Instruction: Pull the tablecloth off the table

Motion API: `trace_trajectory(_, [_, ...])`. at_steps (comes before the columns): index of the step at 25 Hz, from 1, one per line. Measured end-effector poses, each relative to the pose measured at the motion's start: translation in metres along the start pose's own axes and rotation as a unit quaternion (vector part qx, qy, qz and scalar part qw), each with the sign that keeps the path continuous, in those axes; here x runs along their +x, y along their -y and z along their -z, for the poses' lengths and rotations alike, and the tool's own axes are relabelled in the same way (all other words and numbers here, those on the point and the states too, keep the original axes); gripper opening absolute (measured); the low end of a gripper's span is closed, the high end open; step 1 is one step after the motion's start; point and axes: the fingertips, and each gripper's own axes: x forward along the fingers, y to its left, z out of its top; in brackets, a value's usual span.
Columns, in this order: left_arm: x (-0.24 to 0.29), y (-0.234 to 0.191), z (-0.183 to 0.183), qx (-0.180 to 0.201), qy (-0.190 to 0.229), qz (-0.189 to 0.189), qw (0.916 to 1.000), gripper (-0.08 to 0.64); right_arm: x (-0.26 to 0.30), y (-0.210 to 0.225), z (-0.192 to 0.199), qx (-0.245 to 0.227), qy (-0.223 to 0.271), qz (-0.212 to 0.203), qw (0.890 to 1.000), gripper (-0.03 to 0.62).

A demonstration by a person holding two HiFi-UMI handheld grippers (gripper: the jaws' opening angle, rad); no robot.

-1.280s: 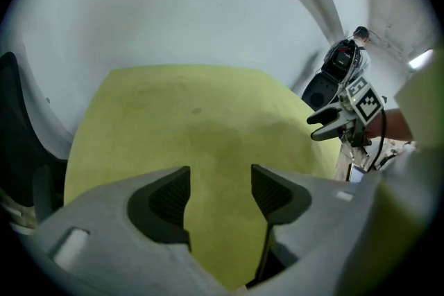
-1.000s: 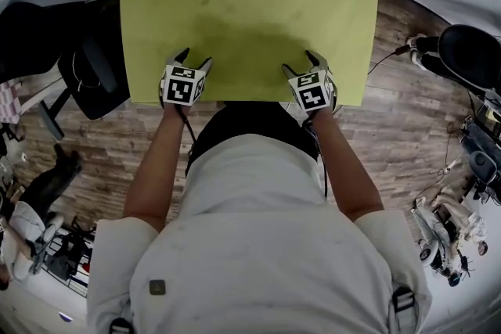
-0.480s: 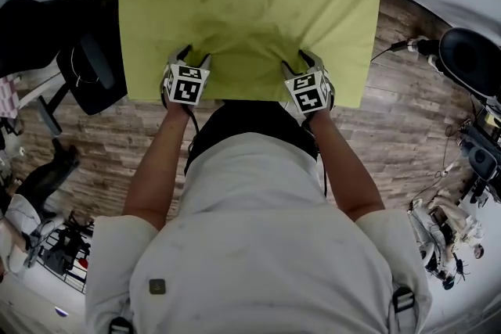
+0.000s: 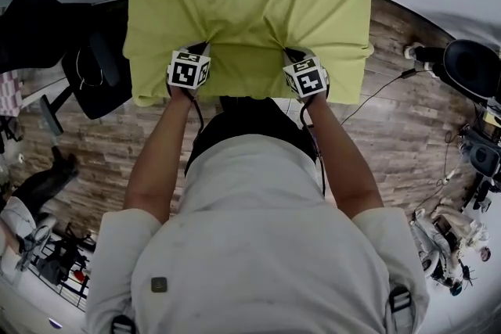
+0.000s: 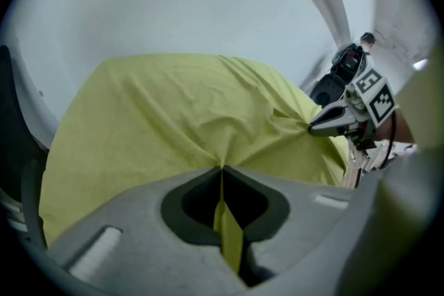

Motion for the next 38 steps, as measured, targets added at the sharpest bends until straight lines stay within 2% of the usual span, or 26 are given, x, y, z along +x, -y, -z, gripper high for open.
trace_trajectory(7, [-0.061,0.024,-0.025,-0.01,0.09,0.029,0.9955,0.002,-0.055,-0.015,-0.024,0.031,0.076,0.03,0.996,0.015])
trace_trajectory(10, [-0.094,0.04,-0.04,0.012,0.128,0.042,0.9908,0.003,-0.089,-0.025,-0.035,0.037,0.115,0.042,0.992,0.014])
trace_trajectory(13, [-0.138,0.06,-0.062,0.049,0.175,0.053,0.9819,0.003,-0.13,-0.035,-0.05,0.039,0.161,0.058,0.984,0.014])
trace_trajectory(16, [-0.196,0.078,-0.087,0.078,0.228,0.061,0.9687,0.003,-0.182,-0.048,-0.073,0.029,0.214,0.075,0.974,0.014])
trace_trajectory(19, [-0.257,0.092,-0.108,0.104,0.281,0.061,0.9521,0.005,-0.238,-0.065,-0.099,0.006,0.268,0.091,0.959,0.015])
trace_trajectory(24, [-0.358,0.111,-0.13,0.143,0.364,0.052,0.919,0.005,-0.332,-0.112,-0.136,-0.044,0.355,0.117,0.927,0.015])
trace_trajectory(30, [-0.446,0.143,-0.14,0.172,0.43,0.061,0.8841,0.005,-0.424,-0.155,-0.163,-0.088,0.431,0.131,0.888,0.015])
trace_trajectory(34, [-0.482,0.166,-0.139,0.189,0.456,0.06,0.8677,0.005,-0.463,-0.174,-0.169,-0.119,0.454,0.143,0.871,0.015])
trace_trajectory(38, [-0.509,0.185,-0.132,0.195,0.472,0.051,0.858,0.005,-0.486,-0.191,-0.165,-0.14,0.469,0.141,0.86,0.015])
